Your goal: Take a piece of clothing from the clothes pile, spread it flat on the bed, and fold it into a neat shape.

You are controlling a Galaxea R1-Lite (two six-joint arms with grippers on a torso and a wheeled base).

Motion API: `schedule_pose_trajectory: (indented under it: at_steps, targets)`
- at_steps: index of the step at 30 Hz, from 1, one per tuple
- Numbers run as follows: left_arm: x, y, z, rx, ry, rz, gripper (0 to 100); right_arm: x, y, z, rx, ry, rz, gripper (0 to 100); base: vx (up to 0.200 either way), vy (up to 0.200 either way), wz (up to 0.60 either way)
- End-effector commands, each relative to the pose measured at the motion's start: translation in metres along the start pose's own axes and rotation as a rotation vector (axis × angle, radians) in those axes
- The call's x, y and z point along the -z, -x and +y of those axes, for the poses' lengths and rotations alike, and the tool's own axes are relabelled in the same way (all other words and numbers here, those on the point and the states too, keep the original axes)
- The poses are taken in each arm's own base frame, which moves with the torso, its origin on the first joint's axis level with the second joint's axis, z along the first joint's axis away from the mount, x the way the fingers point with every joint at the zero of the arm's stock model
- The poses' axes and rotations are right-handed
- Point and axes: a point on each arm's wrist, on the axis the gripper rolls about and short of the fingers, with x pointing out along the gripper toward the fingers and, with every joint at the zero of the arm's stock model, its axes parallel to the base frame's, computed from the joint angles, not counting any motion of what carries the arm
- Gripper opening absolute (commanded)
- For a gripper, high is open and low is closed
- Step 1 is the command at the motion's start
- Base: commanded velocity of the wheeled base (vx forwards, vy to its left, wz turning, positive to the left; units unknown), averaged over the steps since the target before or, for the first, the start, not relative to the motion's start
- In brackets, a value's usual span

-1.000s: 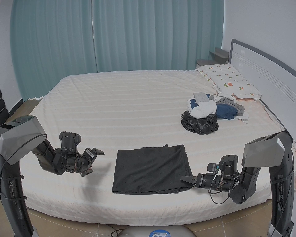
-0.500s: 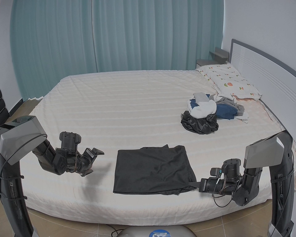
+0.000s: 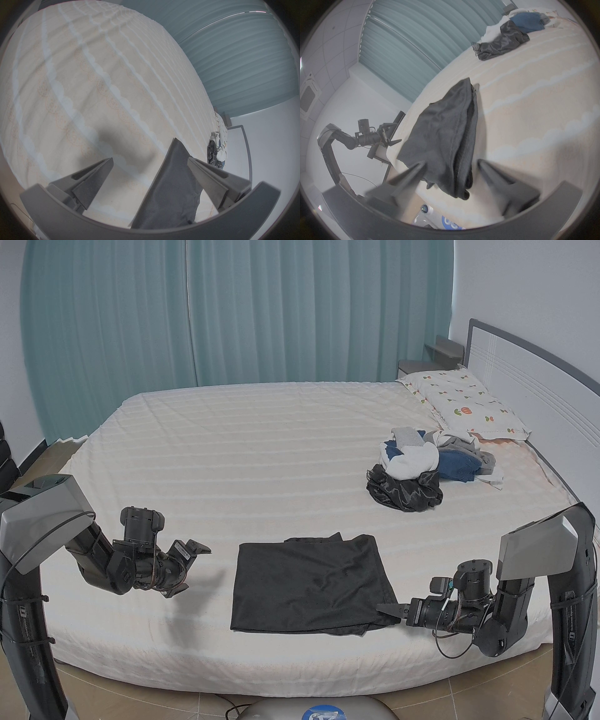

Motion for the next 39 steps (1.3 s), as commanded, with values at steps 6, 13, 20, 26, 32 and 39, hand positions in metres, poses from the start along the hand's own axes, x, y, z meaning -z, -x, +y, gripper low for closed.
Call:
schedule_pose_trajectory:
  at_steps: [6, 13, 20, 26, 32, 39]
  targets:
    - [0.007, -0.002, -0.008, 0.001, -0.018, -0.010, 100, -0.039, 0.014, -0.015, -0.008, -0.102, -0.161, 100, 0.000, -0.033, 0.00]
    - [0.025, -0.007, -0.022, 0.029, -0.057, 0.024, 100, -0.055, 0.010, -0.040, 0.008, -0.216, -0.232, 100, 0.000, -0.200, 0.00]
    - [0.023, -0.009, -0.029, 0.054, -0.069, 0.019, 100, -0.053, 0.004, -0.052, 0.021, -0.228, -0.235, 100, 0.000, -0.114, 0.00]
    - [0.024, -0.016, -0.025, 0.051, -0.164, 0.025, 100, -0.049, 0.001, -0.055, 0.025, -0.235, -0.223, 100, 0.000, 0.000, 0.00]
    - [0.026, -0.029, -0.009, 0.016, -0.306, 0.027, 100, -0.048, -0.002, -0.059, 0.026, -0.260, -0.226, 100, 0.000, 0.000, 0.00]
    - [0.035, -0.028, -0.002, 0.013, -0.381, 0.052, 100, -0.049, -0.006, -0.059, 0.022, -0.275, -0.233, 100, 0.000, 0.000, 0.00]
